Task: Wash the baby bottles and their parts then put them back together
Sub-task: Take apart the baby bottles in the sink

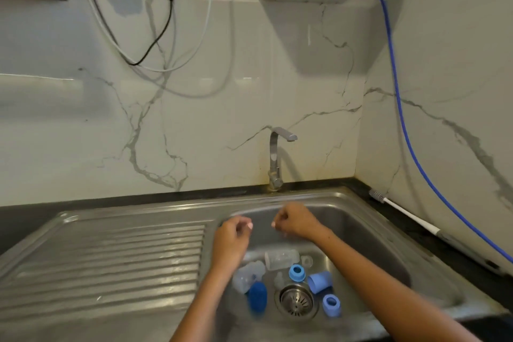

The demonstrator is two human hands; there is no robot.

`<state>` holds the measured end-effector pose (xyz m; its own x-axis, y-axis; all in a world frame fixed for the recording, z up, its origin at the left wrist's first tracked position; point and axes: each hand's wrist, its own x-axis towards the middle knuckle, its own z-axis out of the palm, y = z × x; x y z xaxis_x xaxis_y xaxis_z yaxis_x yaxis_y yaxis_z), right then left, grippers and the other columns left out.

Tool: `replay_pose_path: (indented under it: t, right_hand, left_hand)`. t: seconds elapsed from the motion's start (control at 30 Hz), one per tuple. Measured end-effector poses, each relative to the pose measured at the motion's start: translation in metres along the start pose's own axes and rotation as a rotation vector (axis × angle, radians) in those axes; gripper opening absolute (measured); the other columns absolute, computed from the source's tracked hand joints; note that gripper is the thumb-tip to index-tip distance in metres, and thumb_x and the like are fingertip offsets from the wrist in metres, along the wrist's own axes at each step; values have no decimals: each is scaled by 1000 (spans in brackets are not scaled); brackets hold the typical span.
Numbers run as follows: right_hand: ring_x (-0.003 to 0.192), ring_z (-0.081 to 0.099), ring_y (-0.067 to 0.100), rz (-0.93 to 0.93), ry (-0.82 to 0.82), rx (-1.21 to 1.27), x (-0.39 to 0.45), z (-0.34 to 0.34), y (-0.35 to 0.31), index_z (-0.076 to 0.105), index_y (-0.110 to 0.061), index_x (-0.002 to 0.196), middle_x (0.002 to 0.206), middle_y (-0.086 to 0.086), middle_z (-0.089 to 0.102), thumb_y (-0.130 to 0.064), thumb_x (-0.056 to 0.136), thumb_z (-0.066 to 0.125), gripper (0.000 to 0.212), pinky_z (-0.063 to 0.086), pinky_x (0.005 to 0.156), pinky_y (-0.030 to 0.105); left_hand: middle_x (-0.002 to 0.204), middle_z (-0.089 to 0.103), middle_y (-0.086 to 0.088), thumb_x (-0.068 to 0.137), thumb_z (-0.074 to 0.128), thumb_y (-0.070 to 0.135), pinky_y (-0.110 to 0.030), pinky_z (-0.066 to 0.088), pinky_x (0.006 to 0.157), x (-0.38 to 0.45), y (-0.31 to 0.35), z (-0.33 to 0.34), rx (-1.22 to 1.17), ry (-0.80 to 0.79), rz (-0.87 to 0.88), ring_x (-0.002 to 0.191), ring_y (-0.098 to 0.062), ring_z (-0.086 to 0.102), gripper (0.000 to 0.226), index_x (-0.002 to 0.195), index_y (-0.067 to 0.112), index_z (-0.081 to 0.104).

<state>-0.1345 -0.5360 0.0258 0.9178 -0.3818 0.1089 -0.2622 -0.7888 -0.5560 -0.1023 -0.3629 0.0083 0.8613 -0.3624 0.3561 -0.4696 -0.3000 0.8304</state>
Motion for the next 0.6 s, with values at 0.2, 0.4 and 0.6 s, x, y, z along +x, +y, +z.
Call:
replay_pose_path:
  t: [0.2,0.4,0.6]
  right_hand:
    - [80,70,26,-170,126,181,-39,12,-90,74,-4,82,81,16,72,-14,87,66,14,56,83,45]
    - [76,70,25,-332,123,405,-68,91,-187,72,-8,81,79,11,73,-12,89,64,12,55,81,44]
    - [82,69,22,-518,24,364,-89,173,-290,73,-11,90,86,5,74,-19,91,63,13,55,77,40]
  left_hand:
    - [102,71,-13,94,56,15,-31,49,84,-31,6,-80,147,178,18,98,-27,65,20,105,5,69]
    - [104,70,-8,98,48,17,-28,43,77,-85,-29,-198,426,453,-2,99,-24,63,23,109,9,67]
    - [108,66,-15,94,51,8,-37,46,92,-129,-69,-313,685,747,-11,104,-30,60,22,110,2,65]
